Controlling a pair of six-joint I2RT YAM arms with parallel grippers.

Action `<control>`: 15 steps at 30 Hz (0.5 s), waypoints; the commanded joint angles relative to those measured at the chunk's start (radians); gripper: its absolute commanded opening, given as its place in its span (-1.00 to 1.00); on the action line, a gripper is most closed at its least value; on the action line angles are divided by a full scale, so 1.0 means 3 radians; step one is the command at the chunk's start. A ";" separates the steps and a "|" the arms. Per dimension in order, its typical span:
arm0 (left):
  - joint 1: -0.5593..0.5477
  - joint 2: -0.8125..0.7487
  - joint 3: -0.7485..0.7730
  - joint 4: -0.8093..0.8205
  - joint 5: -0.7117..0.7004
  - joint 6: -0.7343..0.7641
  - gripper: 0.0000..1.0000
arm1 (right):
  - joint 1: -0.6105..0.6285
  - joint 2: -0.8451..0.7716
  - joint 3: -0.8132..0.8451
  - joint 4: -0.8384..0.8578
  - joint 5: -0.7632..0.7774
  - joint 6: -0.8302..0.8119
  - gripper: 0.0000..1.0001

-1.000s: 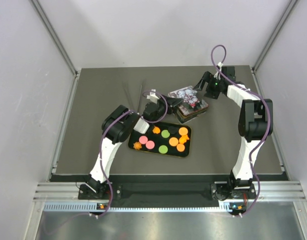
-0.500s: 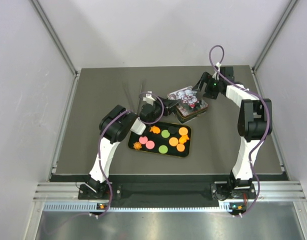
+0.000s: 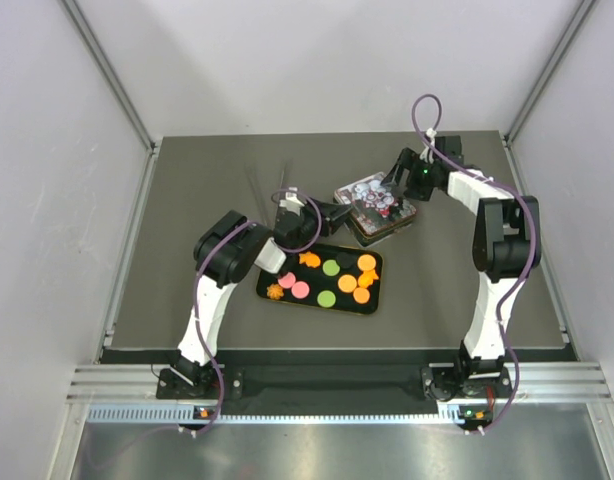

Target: Pack the cookies

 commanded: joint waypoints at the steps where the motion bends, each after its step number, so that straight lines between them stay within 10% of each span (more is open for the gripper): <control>1: 0.0034 -0.0134 -0.0104 0.0619 0.0024 0.0025 -0.28 | 0.0045 0.0004 0.0045 0.0028 0.0023 -0.0088 0.69; 15: 0.0070 -0.0185 -0.0293 0.0676 0.0049 0.0076 -0.25 | 0.0137 -0.0017 0.0066 -0.0063 0.0166 -0.0145 0.68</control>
